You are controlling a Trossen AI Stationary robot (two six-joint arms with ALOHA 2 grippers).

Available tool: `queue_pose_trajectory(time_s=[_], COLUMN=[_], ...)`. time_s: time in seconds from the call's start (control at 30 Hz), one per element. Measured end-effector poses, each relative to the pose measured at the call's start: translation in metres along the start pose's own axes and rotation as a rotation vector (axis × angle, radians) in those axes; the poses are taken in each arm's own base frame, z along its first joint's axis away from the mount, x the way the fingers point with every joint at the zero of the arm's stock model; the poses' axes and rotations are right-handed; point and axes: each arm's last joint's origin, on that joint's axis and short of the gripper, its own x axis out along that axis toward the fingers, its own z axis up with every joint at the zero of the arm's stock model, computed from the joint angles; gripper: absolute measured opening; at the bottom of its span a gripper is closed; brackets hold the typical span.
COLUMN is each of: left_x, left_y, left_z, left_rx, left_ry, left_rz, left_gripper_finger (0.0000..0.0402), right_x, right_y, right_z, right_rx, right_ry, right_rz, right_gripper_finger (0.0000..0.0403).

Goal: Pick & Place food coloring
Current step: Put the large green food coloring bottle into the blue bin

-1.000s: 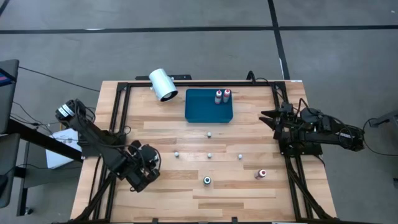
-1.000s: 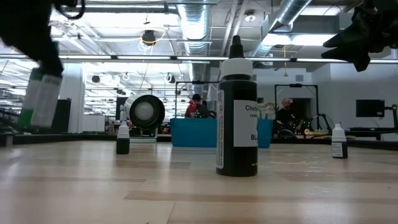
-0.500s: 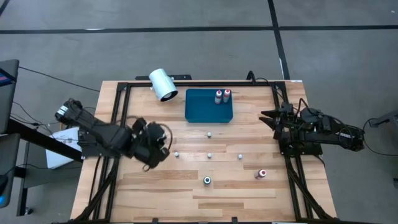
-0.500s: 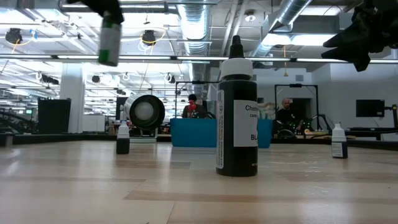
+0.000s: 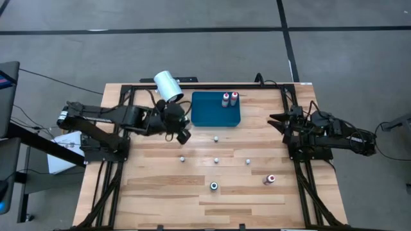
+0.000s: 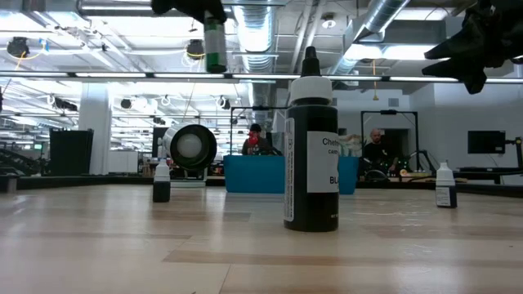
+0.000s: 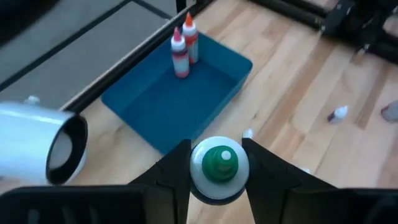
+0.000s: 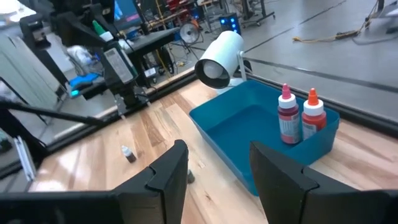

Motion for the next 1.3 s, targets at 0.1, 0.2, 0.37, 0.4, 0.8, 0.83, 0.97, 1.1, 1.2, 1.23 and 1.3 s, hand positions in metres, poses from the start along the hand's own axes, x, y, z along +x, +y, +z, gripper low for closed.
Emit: queue_pose_trajectory(time_s=[0.1, 0.2, 0.37, 0.4, 0.8, 0.83, 0.97, 1.1, 1.2, 1.23, 1.3], left_x=[0.005, 0.009, 0.028, 0.034, 0.128, 0.133, 0.149, 0.161, 0.168, 0.172, 0.176], left_y=[0.005, 0.009, 0.009, 0.008, 0.042, 0.048, 0.073, 0.093, 0.105, 0.107, 0.112], left_z=[0.007, 0.012, 0.021, 0.024, 0.046, 0.047, 0.053, 0.056, 0.056, 0.056, 0.058], left_rx=[-0.016, -0.022, 0.004, 0.006, 0.1, 0.103, 0.111, 0.114, 0.12, 0.127, 0.128], left_ry=[-0.022, -0.026, -0.054, -0.07, -0.061, -0.059, -0.056, -0.044, -0.028, -0.028, -0.043], left_rz=[-0.004, -0.022, -0.027, -0.036, -0.059, -0.06, -0.056, -0.071, -0.078, -0.073, -0.076], left_gripper_finger=[0.0106, 0.0106, 0.0106, 0.0106, 0.0106, 0.0106, 0.0106, 0.0106, 0.0106, 0.0106, 0.0106], right_x=[0.0, 0.0, 0.0, 0.0, 0.0, 0.0, 0.0, 0.0, 0.0, 0.0, 0.0], right_y=[0.0, 0.0, 0.0, 0.0, 0.0, 0.0, 0.0, 0.0, 0.0, 0.0, 0.0], right_z=[0.0, 0.0, 0.0, 0.0, 0.001, 0.002, 0.002, 0.003, 0.005, 0.005, 0.005], right_rx=[0.044, 0.045, 0.045, 0.045, 0.031, 0.032, 0.033, 0.035, 0.039, 0.04, 0.04], right_ry=[0.001, 0.001, 0.0, 0.001, -0.015, -0.019, -0.028, -0.044, -0.064, -0.069, -0.068], right_rz=[0.001, 0.001, 0.001, 0.001, 0.001, 0.002, -0.005, -0.028, -0.042, -0.041, -0.041], right_gripper_finger=[0.0161, 0.016, 0.0161, 0.0162, 0.0158, 0.0158, 0.0155, 0.0152, 0.0153, 0.0154, 0.0154])
